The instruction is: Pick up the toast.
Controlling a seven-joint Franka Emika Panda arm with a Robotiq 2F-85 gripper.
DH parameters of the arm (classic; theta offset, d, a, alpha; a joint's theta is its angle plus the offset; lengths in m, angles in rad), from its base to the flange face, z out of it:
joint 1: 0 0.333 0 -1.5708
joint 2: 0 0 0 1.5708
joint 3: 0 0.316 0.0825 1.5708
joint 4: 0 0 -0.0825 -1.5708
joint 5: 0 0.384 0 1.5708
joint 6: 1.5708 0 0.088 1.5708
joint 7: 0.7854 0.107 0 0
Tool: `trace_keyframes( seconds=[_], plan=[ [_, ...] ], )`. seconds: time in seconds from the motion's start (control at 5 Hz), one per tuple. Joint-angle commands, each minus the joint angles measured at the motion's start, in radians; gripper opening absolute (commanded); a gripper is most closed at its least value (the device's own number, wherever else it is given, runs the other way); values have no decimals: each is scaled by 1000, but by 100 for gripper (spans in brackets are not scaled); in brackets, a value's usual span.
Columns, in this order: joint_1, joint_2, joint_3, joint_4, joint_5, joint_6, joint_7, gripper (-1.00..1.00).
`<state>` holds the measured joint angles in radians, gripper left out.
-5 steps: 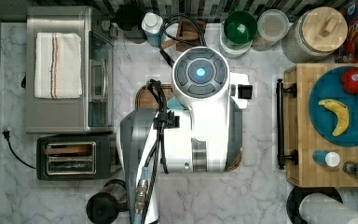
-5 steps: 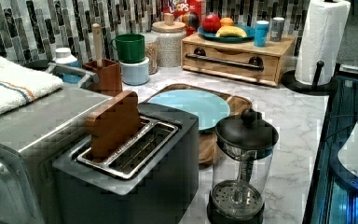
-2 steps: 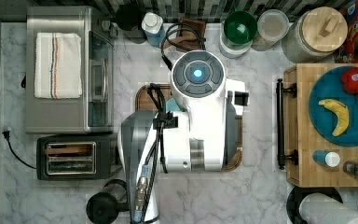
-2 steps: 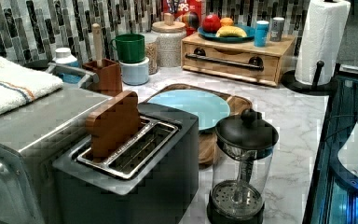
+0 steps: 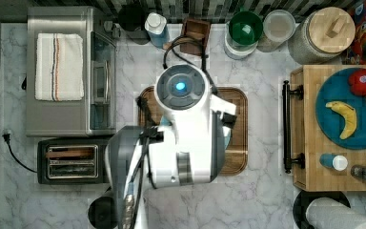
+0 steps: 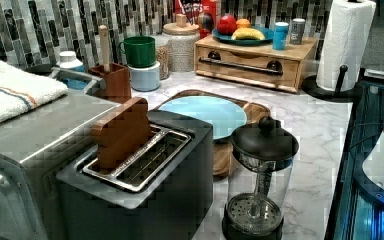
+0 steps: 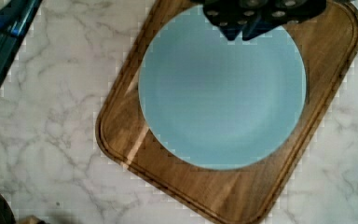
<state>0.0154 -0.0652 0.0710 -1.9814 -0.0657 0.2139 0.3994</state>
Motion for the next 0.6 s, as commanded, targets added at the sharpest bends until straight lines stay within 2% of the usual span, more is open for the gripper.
trace_keyframes(
  seconds=[0.2, 0.4, 0.6],
  plan=[
    [114, -83, 176, 26, 23, 4, 334, -96],
    [124, -54, 248, 62, 13, -14, 496, 30],
    [115, -5, 341, 111, 2, -43, 649, 100]
  ],
)
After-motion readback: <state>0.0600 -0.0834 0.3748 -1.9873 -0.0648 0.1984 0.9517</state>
